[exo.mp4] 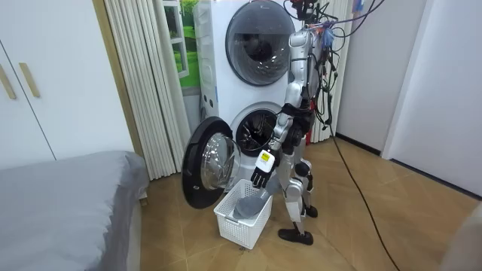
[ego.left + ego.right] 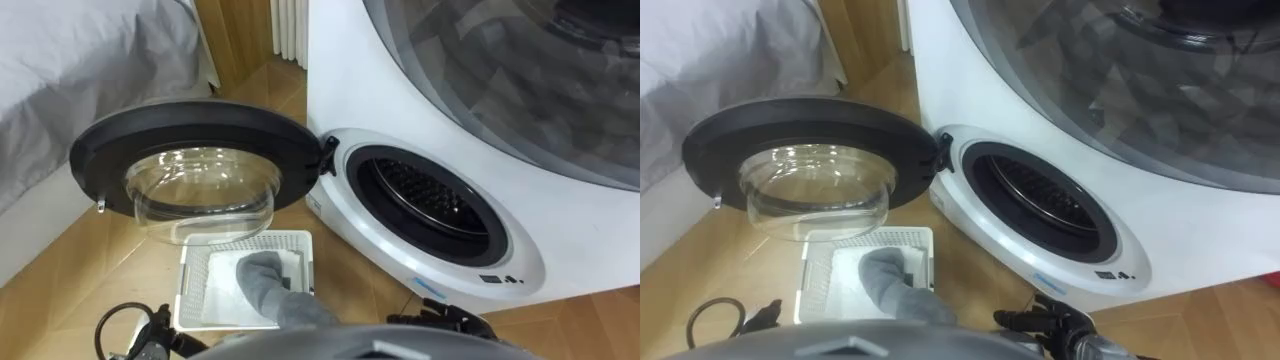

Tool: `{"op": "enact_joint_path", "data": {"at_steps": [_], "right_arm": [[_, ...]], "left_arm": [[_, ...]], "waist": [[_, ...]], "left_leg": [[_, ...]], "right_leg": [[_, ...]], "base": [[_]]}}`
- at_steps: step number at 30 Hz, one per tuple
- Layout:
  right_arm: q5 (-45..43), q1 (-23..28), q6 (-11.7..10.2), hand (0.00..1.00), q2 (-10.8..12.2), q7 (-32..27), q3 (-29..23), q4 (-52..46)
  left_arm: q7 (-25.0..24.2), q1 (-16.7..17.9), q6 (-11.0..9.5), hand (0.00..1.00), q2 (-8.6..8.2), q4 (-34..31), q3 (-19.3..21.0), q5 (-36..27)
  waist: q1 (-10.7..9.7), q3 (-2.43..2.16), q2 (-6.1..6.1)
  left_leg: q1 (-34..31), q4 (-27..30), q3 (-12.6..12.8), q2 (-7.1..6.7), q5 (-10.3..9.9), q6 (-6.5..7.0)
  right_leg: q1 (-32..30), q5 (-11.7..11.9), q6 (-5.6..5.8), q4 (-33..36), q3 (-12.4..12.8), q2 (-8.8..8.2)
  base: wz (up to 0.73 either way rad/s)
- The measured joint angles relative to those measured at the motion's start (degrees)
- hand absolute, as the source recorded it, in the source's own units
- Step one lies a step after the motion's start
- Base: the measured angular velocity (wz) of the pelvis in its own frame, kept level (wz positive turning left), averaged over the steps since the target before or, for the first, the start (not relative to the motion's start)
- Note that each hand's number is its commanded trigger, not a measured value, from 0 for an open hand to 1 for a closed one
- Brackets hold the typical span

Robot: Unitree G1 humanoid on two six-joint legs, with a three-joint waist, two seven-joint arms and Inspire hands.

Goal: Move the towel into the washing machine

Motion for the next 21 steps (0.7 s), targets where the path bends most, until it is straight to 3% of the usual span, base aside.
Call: {"op": "enact_joint_path", "data": {"at_steps": [5,13,17,21], "right_arm": [[-0.1,-0.4,-0.5,0.0,0.0,0.0,0.9,0.0],[-2.9,-1.5,-1.4,0.0,-0.1,0.0,1.0,0.0],[-5.1,-4.0,-2.0,0.0,-0.2,0.0,1.1,0.6],[-9.6,-7.4,-3.1,0.0,0.0,0.0,1.7,1.9]], "left_arm": [[-0.1,-0.4,-0.3,0.0,0.05,-0.6,-0.2,0.9],[0.3,-1.4,-1.7,0.0,0.08,-1.7,-0.3,6.5],[0.3,-4.8,-2.5,0.0,-0.44,-1.2,-1.6,10.3],[0.3,-10.5,-5.5,0.0,-0.74,-0.4,-4.1,16.5]], "waist": [[0.0,-0.42,0.03],[-0.3,-0.38,0.16],[-1.4,-0.08,1.09],[-1.6,0.01,1.61]], "left_leg": [[-1.0,0.1,-0.1,0.0,0.0,0.0],[-4.1,0.5,-0.1,0.06,0.0,0.01],[-6.9,1.5,-0.5,0.0,0.0,0.04],[-11.3,2.2,-0.4,-0.01,0.4,0.48]], "right_leg": [[-1.2,0.1,-0.02,0.1,0.0,0.02],[-3.8,0.3,-0.1,0.4,-0.7,-0.04],[-6.1,0.6,-0.09,0.9,-1.0,-0.26],[-11.5,0.6,-0.15,3.5,-0.7,-0.57]], "base": [[0.0],[0.01],[0.04],[-0.03]]}}
